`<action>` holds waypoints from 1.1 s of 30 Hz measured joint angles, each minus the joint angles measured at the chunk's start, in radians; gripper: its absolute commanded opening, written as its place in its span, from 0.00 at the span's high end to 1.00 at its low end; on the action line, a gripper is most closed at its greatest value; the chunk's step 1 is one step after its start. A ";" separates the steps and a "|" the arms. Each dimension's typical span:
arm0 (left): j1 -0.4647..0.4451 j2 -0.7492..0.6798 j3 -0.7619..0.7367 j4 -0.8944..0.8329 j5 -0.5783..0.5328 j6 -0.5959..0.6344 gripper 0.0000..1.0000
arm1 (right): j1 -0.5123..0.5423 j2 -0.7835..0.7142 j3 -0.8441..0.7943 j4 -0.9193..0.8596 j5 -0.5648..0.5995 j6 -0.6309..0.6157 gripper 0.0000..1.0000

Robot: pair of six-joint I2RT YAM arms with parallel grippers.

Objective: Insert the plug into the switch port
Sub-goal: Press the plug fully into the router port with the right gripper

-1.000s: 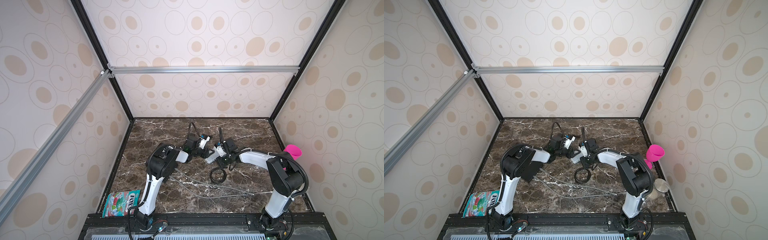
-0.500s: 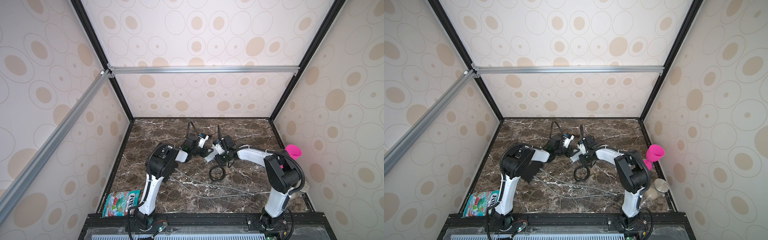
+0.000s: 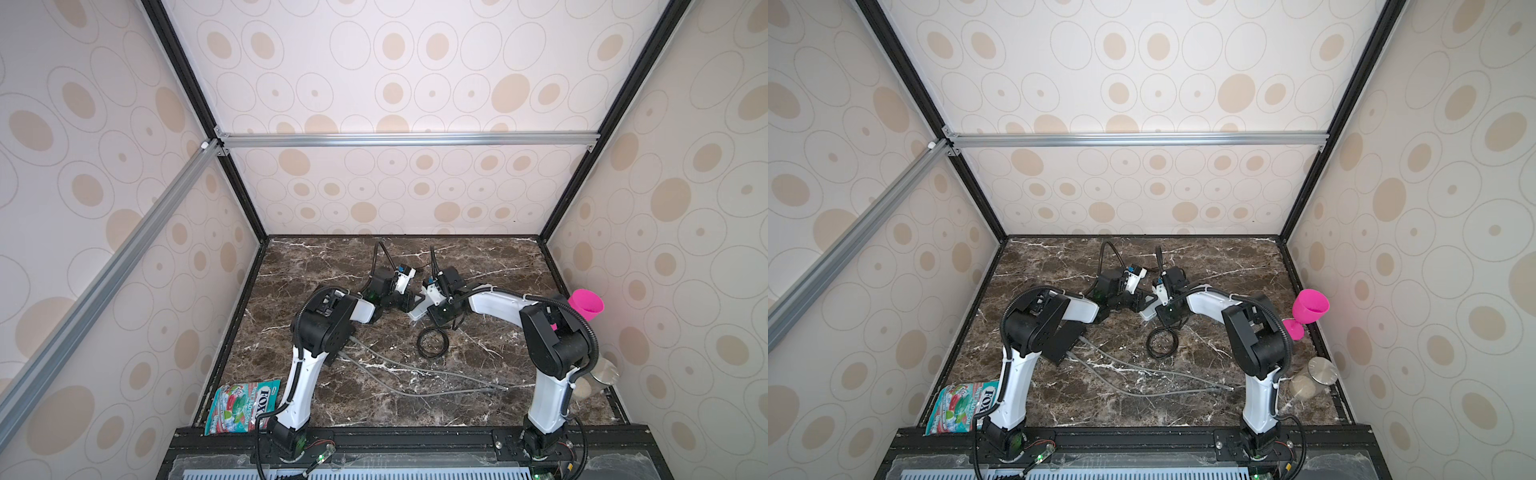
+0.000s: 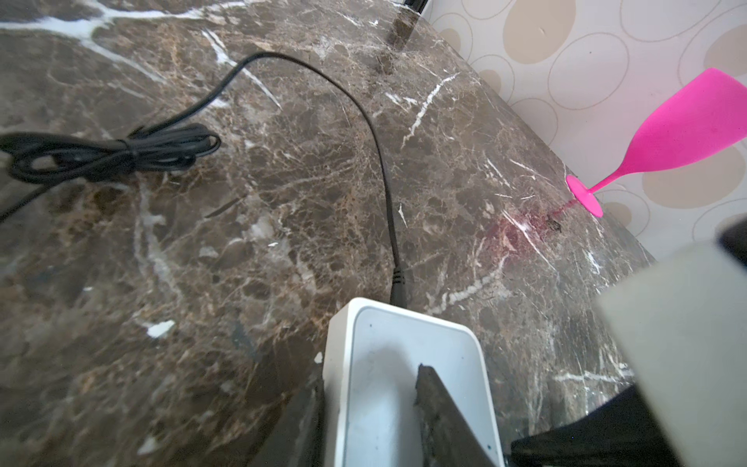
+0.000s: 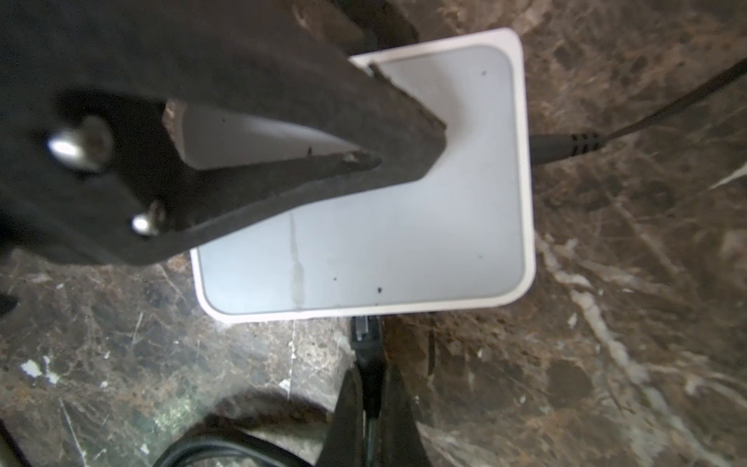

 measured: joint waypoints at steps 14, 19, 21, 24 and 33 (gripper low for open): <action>0.022 0.010 0.024 -0.001 -0.031 0.004 0.64 | 0.000 0.093 0.137 -0.064 0.010 -0.052 1.00; 0.028 0.010 0.027 0.000 -0.045 0.005 0.65 | 0.000 0.094 0.137 -0.031 0.013 -0.077 1.00; 0.031 0.010 0.029 0.000 -0.055 0.005 0.65 | -0.001 0.094 0.133 -0.009 0.012 -0.085 1.00; 0.035 0.010 0.033 0.000 -0.069 0.007 0.65 | -0.003 0.091 0.101 0.063 0.008 -0.089 1.00; 0.039 0.011 0.045 -0.001 -0.081 0.016 0.69 | -0.004 0.086 0.078 0.115 0.003 -0.088 1.00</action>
